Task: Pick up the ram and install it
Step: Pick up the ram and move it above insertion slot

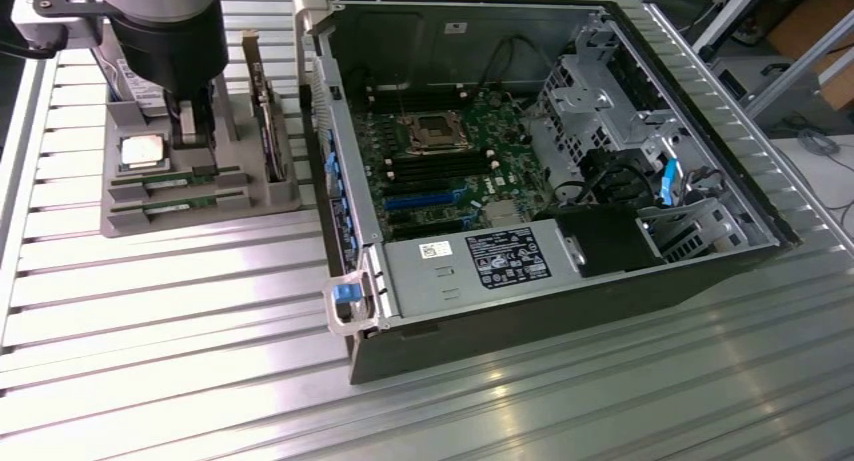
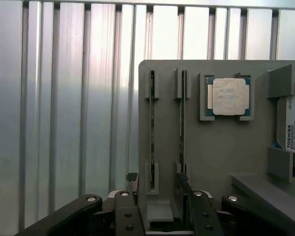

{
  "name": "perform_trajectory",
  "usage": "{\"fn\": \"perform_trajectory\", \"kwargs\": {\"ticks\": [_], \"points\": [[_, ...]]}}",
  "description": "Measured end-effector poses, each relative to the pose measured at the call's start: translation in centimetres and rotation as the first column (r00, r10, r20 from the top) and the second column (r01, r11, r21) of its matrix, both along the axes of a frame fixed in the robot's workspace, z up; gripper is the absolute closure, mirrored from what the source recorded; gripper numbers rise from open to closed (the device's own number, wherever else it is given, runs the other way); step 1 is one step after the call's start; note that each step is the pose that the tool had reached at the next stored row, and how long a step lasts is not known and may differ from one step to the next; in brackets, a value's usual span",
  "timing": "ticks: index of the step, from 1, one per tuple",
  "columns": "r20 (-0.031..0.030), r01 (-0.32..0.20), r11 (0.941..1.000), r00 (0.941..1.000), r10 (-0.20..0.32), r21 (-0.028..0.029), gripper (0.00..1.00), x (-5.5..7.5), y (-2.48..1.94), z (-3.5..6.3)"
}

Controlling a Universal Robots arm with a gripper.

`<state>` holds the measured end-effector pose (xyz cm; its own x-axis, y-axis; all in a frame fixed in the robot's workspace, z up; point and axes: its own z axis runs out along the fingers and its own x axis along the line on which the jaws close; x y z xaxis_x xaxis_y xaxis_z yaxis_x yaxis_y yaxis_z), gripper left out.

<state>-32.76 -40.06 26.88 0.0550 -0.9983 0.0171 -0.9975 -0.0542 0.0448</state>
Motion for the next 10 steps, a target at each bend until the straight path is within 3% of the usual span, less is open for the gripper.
{"fn": "perform_trajectory", "kwargs": {"ticks": [4,10], "points": [[0.0003,-0.043,0.9991,0.9991,0.043,0.0002,0.58,-0.08,0.01,-0.1],[0.0,-0.045,0.999,0.999,0.045,-0.0001,0.58,-0.47,0.0,-0.41]]}}
